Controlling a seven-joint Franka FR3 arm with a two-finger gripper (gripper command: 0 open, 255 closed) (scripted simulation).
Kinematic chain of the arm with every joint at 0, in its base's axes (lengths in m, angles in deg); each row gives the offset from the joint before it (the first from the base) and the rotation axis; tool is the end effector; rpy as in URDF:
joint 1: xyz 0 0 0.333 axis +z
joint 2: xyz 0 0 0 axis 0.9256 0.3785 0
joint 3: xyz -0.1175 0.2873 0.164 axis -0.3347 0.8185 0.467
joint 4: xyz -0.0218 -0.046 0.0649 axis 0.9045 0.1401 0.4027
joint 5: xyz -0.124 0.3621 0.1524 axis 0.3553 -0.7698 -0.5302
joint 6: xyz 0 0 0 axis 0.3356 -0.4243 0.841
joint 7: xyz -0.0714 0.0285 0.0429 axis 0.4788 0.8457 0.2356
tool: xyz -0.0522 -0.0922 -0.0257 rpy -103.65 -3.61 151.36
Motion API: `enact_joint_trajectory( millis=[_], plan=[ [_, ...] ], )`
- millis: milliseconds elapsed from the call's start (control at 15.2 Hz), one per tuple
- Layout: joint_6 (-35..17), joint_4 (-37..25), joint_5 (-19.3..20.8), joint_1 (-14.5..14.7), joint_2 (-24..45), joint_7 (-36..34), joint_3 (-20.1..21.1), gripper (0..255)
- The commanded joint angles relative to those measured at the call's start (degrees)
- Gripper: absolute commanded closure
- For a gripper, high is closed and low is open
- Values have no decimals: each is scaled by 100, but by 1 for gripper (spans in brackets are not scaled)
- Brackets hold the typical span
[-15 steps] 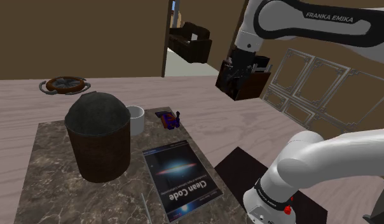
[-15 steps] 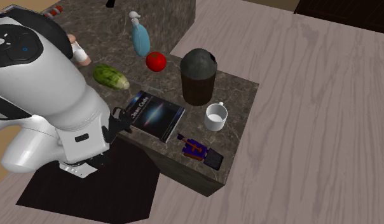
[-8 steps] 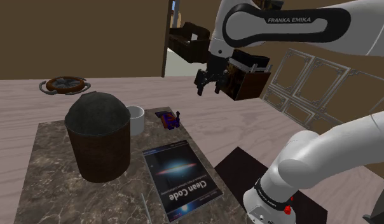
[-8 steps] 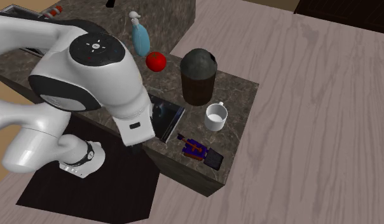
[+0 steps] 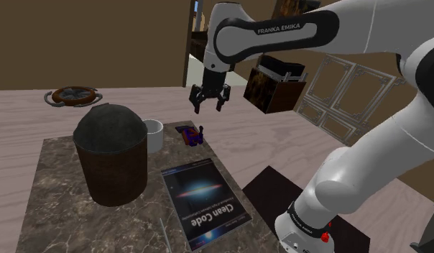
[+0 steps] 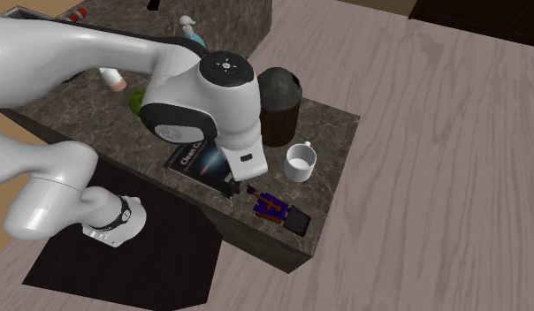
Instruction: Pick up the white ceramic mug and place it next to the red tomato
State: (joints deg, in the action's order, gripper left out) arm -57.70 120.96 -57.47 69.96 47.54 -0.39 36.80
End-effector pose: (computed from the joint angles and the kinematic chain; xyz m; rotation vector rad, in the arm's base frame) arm 0.4728 0.1088 0.5135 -3.1067 0.4443 0.0257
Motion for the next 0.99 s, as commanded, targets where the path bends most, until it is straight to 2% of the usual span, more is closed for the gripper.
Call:
enact_joint_trajectory(
  millis=[0, 396, 792, 924],
  plan=[
    [-173, -240, 38, 26, 433, -206, 105, 0],
    [-443, -1213, 274, 175, 1740, -844, 346, 0],
    [-455, -2492, 596, 438, 3114, -1423, 429, 0],
    [-515, -2548, 623, 467, 3236, -1463, 423, 0]
  ],
)
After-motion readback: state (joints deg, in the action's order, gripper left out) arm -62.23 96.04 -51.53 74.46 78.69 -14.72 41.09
